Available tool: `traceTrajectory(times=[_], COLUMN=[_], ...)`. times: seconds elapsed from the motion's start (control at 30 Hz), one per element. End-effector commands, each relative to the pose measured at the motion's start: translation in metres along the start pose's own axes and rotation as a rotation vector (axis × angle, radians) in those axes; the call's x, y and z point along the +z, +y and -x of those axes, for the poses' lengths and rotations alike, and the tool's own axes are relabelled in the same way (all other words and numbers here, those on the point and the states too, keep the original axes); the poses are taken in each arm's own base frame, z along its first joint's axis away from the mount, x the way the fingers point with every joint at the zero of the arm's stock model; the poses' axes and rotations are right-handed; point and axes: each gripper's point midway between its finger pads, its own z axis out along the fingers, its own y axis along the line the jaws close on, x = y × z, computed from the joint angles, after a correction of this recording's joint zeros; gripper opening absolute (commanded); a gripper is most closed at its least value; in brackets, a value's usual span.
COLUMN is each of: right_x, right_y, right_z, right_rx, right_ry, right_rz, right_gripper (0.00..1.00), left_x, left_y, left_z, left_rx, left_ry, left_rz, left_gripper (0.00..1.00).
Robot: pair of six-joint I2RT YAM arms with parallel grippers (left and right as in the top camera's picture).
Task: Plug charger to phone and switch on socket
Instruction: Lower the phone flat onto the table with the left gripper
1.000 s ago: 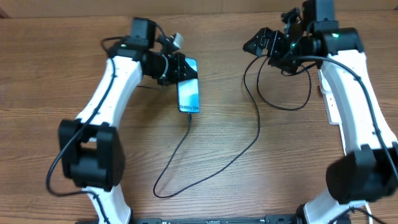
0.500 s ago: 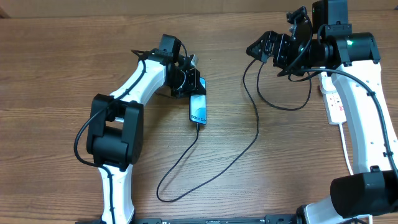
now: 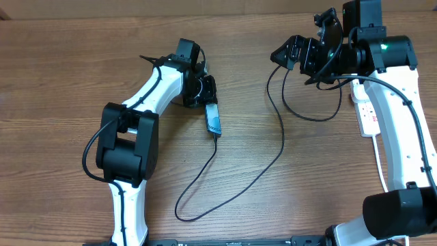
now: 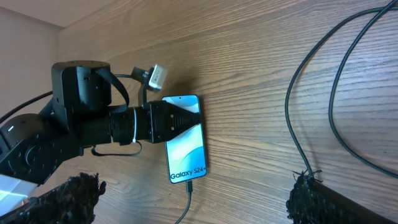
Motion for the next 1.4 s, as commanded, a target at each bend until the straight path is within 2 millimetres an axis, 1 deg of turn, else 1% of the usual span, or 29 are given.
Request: traceTrajectory(times=[0.0, 0.2, 0.37, 0.53, 0.83, 0.97, 1.27, 1.37], right_x=[-0.008, -0.008, -0.008, -0.008, -0.008, -0.008, -0.008, -0.008], right_y=[0.007, 0.006, 0.006, 0.006, 0.006, 0.006, 0.006, 0.006], right_z=[0.002, 0.001, 0.0, 0.0, 0.0, 0.0, 0.0, 0.0], right_rx=[-0.027, -0.025, -0.023, -0.023, -0.023, -0.023, -0.023, -0.023], right_ry=[-0.02, -0.017, -0.015, -0.015, -0.015, -0.015, -0.015, -0.015], right_rz=[0.005, 0.004, 0.003, 0.003, 0.003, 0.003, 0.003, 0.003], right_gripper=[1.0, 1.0, 1.0, 1.0, 1.0, 1.0, 1.0, 1.0], left_x=[-0.002, -0.001, -0.001, -0.001, 0.004, 0.004, 0.023, 0.026], left_y=[-0.008, -0.009, -0.004, -0.003, -0.01, -0.006, 0.007, 0.008], left_z=[0.002, 0.001, 0.001, -0.002, -0.01, -0.01, -0.017, -0.019], left_rx=[0.001, 0.004, 0.0, -0.003, 0.063, 0.063, 0.037, 0.03], left_ry=[-0.012, -0.01, -0.014, -0.004, 0.015, 0.01, 0.06, 0.067], left_rz=[-0.004, -0.003, 0.023, 0.028, 0.034, 0.058, 0.078, 0.074], left_gripper=[0.05, 0.05, 0.04, 0.04, 0.04, 0.05, 0.04, 0.04])
